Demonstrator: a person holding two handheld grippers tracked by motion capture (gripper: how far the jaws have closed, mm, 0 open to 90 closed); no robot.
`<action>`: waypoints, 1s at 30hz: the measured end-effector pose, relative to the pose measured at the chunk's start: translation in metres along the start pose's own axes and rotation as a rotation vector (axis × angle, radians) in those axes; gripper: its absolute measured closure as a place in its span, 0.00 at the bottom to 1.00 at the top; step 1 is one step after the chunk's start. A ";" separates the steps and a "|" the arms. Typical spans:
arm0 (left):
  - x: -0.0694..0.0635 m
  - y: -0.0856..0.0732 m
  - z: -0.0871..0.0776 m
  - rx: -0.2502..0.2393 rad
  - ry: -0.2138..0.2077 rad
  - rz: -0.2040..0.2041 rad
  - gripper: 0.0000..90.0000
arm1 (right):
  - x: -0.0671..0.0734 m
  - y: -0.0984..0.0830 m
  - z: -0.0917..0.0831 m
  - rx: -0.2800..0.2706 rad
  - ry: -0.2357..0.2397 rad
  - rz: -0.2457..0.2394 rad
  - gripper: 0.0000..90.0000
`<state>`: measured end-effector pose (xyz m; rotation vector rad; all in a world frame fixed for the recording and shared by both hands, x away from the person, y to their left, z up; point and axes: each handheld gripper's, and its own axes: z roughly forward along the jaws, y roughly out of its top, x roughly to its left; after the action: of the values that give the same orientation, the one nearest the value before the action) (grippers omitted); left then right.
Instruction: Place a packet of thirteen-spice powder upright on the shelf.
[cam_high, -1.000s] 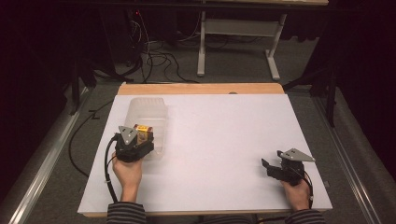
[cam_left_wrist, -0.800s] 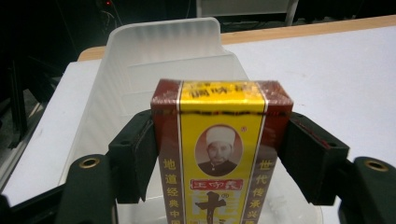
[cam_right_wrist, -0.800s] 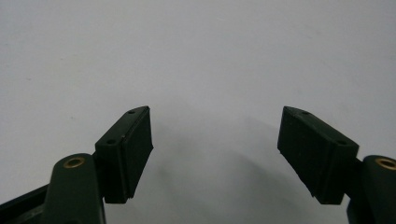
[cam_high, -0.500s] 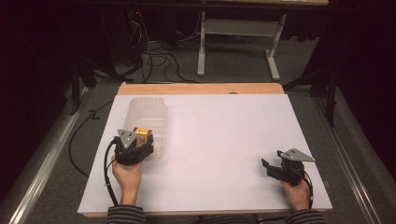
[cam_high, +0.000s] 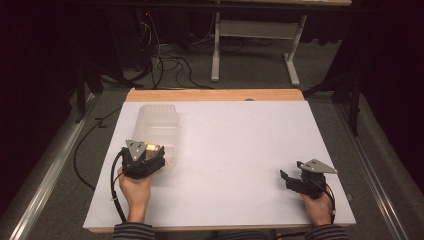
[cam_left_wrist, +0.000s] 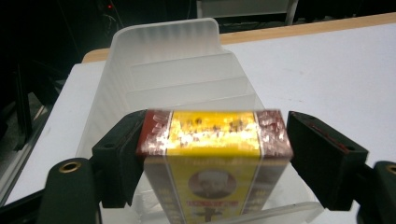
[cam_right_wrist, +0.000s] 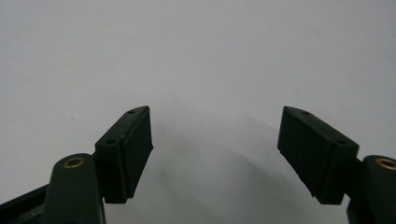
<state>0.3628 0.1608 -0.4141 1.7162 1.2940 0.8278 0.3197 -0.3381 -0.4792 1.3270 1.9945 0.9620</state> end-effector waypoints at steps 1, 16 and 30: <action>0.000 0.001 -0.001 -0.005 0.000 -0.002 0.27 | 0.000 0.000 0.000 0.001 0.001 0.002 0.29; -0.004 0.011 -0.012 -0.041 0.000 0.020 0.27 | 0.000 0.000 0.000 0.001 0.002 0.000 0.29; -0.022 0.023 -0.019 -0.066 -0.034 0.081 0.27 | -0.001 0.000 -0.001 -0.005 0.002 0.002 0.29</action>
<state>0.3503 0.1402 -0.3859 1.7322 1.1689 0.8746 0.3190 -0.3392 -0.4789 1.3262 1.9910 0.9697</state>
